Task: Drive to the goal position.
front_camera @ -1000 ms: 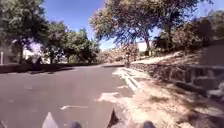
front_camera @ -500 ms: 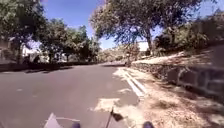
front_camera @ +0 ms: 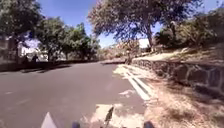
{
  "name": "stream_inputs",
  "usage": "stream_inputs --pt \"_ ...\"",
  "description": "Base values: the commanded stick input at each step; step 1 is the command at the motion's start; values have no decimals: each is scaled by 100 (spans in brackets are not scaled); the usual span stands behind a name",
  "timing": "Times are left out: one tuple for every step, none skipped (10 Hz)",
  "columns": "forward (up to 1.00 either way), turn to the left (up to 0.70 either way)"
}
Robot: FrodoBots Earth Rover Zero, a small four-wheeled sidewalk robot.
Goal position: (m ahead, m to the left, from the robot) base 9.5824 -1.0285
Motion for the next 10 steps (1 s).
stream_inputs --pt "50 0" --pt "50 0" --pt "50 0" --pt "50 0" --pt "50 0" --pt "50 0" --pt "50 0" --pt "50 0" --pt "50 0" --pt "50 0"
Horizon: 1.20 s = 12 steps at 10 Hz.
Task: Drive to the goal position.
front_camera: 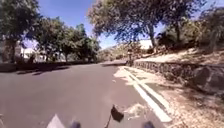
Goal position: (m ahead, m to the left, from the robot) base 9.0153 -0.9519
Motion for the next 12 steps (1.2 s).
stream_inputs --pt "50 0" --pt "50 0" --pt "50 0" --pt "50 0" --pt "50 0" --pt "50 0" --pt "50 0" --pt "50 0" --pt "50 0" --pt "50 0" --pt "50 0" --pt "50 0"
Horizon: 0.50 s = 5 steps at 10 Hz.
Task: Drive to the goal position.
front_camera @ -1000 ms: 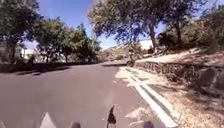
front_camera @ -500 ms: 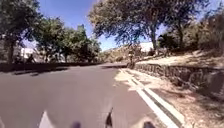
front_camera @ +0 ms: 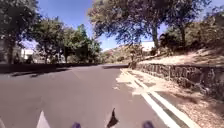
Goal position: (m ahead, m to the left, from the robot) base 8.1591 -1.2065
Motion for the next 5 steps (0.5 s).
stream_inputs --pt "50 0" --pt "50 0" --pt "50 0" --pt "50 0" --pt "50 0"
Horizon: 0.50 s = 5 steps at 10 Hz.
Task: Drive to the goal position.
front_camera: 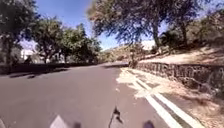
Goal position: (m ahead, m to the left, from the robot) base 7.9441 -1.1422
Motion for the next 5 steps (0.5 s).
stream_inputs --pt "50 0" --pt "50 0" --pt "50 0" --pt "50 0" --pt "50 0"
